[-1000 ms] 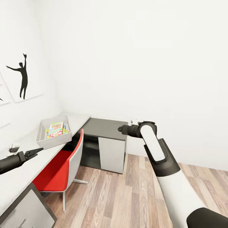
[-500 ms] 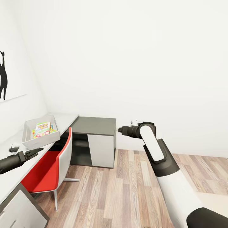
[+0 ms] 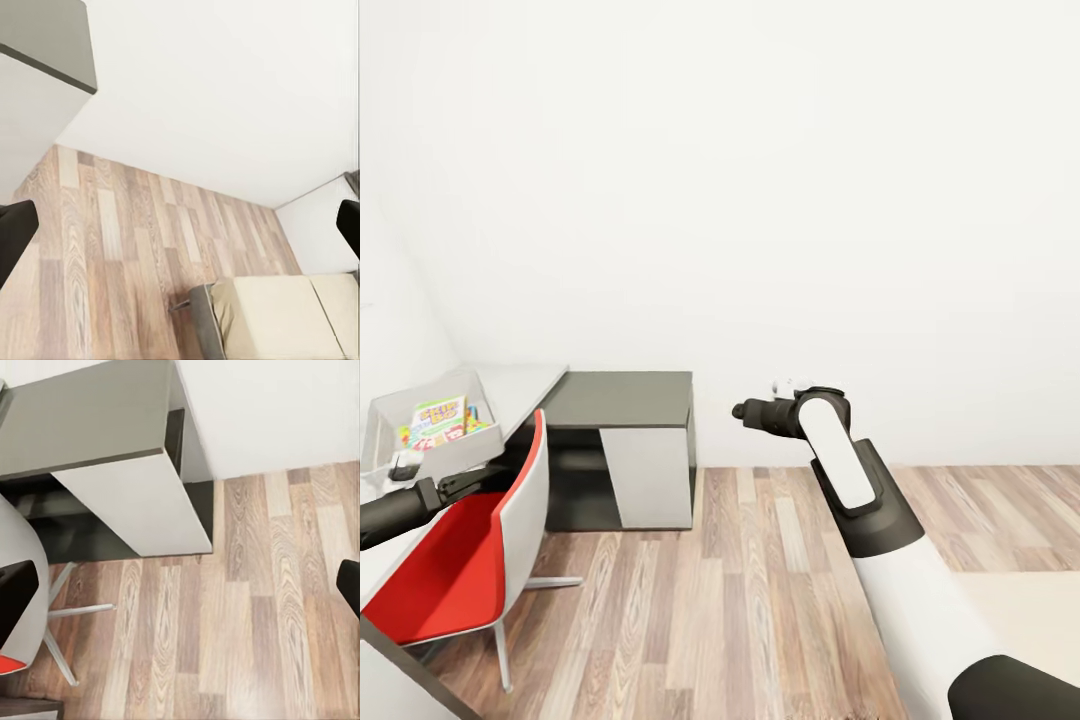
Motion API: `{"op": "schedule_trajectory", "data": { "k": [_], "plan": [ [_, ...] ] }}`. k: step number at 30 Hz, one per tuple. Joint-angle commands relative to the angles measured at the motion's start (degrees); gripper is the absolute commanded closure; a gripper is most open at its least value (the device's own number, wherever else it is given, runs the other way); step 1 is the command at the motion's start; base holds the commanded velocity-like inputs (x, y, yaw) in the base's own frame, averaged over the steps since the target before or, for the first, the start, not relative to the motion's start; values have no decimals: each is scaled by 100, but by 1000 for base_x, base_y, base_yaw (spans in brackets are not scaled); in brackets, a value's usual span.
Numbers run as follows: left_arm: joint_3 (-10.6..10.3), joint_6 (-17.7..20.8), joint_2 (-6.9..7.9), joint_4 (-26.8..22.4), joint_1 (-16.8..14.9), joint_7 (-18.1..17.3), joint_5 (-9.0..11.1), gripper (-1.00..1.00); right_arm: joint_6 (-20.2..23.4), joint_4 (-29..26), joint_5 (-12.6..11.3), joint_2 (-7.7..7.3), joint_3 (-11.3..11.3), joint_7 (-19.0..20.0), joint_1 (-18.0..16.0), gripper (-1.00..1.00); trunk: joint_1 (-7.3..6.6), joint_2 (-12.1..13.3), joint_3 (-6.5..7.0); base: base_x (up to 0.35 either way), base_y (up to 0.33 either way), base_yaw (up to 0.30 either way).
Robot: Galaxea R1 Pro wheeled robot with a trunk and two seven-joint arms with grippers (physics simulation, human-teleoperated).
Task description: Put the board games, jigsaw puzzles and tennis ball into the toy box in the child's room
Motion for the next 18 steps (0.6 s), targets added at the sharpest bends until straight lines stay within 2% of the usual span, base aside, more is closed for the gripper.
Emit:
{"op": "schedule_trajectory", "data": {
  "k": [1,6,14,18],
  "plan": [
    [6,22,2,-1,-4,-24,-8,-100,13,25,-50,3,10,-60,-10,-100,4,-14,-18,0,0,-249],
    [6,22,3,0,-4,-24,-7,-100,19,276,-62,9,33,-56,-11,-100,4,-14,-44,0,0,-238],
    [6,17,5,-6,-4,-24,-4,-100,-55,520,-54,6,445,-51,-13,-100,4,-14,-64,0,0,-87],
    [6,14,2,-18,-4,-24,4,-100,-392,621,-66,8,621,-23,-11,-100,4,-14,-78,0,0,-30]
  ]
}}
